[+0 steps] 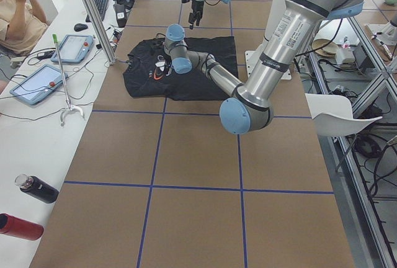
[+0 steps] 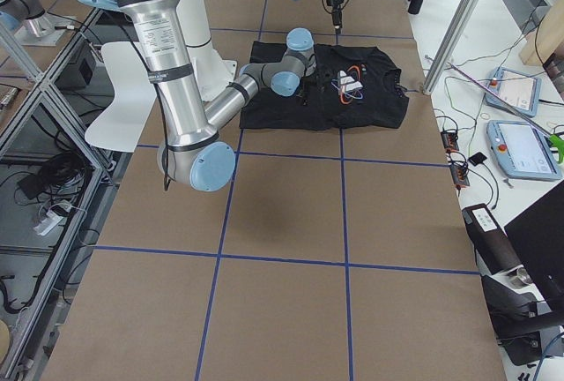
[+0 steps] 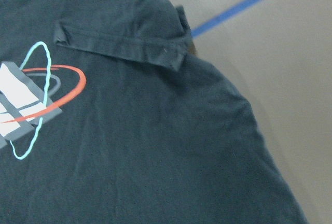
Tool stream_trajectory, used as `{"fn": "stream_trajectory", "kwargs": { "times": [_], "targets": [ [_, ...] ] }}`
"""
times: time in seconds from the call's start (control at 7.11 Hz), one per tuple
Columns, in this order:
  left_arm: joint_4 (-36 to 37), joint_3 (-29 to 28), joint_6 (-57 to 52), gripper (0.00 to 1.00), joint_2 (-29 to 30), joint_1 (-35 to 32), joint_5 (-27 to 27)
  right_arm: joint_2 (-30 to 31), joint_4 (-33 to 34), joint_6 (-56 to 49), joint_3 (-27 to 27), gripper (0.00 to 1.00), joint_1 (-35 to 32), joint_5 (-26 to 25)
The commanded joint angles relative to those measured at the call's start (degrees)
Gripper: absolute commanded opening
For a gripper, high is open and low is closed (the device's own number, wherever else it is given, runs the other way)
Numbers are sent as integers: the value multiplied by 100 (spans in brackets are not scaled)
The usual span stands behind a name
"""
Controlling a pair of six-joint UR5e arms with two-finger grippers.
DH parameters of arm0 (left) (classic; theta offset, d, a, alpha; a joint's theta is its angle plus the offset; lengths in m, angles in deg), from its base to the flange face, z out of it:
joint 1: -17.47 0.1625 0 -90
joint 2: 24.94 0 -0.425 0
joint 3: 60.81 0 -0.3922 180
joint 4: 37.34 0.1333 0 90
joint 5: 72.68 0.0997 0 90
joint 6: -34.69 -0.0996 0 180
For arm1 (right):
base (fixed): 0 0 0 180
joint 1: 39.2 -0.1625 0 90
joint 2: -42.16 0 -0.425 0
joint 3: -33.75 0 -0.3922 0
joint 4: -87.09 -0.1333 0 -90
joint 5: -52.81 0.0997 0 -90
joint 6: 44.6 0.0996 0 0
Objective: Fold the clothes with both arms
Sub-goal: 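Move the right gripper down to the shirt's hem corner nearest it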
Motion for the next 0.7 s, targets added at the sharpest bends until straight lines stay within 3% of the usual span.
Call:
{"fn": "stream_trajectory", "kwargs": {
  "times": [0.0,0.28,0.56],
  "targets": [
    [6,563,-17,100,-516,4,-265,1280,39,962,-1122,98,1689,-1739],
    [6,469,444,100,-588,12,-414,1918,39,1689,-1214,89,2897,-2780],
    [6,476,518,100,-640,39,-372,2235,39,1982,-1267,80,3375,-3144]
  ]
}}
